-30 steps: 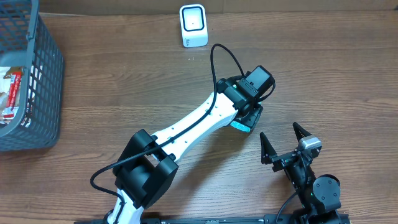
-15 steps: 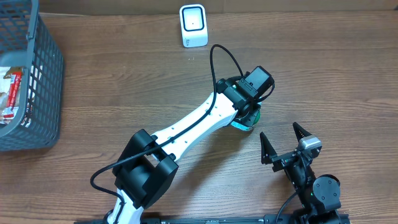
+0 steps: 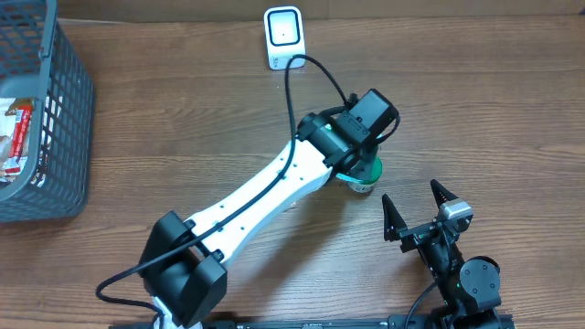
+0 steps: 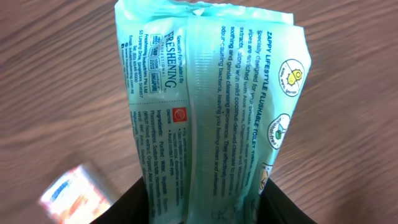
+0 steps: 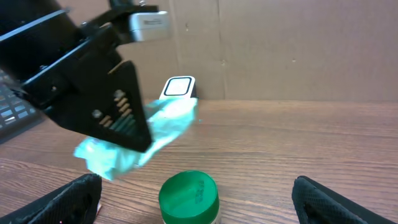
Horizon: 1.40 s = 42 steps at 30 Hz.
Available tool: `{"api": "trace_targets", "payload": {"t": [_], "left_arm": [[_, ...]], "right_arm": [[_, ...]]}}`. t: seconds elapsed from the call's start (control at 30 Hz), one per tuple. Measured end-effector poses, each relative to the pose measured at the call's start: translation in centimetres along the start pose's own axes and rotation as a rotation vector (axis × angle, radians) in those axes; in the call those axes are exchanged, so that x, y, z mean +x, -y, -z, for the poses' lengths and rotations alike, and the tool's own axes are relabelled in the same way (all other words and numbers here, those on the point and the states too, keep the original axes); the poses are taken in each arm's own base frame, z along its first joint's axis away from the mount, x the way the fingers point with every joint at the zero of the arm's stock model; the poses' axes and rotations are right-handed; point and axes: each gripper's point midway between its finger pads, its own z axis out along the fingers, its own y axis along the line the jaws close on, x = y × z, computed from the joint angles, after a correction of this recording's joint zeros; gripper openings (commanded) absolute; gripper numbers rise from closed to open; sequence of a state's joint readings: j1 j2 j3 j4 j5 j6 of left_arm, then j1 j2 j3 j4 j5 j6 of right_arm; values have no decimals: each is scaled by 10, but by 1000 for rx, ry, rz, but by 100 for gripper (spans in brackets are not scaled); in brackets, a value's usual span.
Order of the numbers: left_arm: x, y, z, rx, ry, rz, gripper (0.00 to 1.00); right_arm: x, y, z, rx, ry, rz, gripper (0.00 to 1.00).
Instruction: Scan the item barcode
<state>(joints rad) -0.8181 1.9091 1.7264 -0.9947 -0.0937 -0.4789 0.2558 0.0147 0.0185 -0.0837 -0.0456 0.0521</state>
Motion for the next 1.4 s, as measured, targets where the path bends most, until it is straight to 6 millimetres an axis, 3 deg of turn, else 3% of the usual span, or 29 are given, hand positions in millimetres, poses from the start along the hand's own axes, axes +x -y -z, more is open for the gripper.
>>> {"api": "trace_targets", "payload": {"t": [0.23,0.37,0.53,0.63,0.97,1.1,1.4], "left_arm": [[10,-38,-15,-117,-29,146,33],[26,-45,-35,-139,-44,206,34],[43,-43,-60,-107,-60,249,35],[44,-33,-68,-54,-50,252,35],[50,4,-69,74,-71,213,32],[53,2,-69,62,-82,212,32],[62,-25,-75,-75,-65,300,32]], "right_arm": [[0,0,0,0,0,0,100],[0,0,0,0,0,0,100],[0,0,0,0,0,-1,100],[0,0,0,0,0,0,100],[0,0,0,0,0,0,100],[0,0,0,0,1,0,100],[0,0,0,0,0,0,100]]}}
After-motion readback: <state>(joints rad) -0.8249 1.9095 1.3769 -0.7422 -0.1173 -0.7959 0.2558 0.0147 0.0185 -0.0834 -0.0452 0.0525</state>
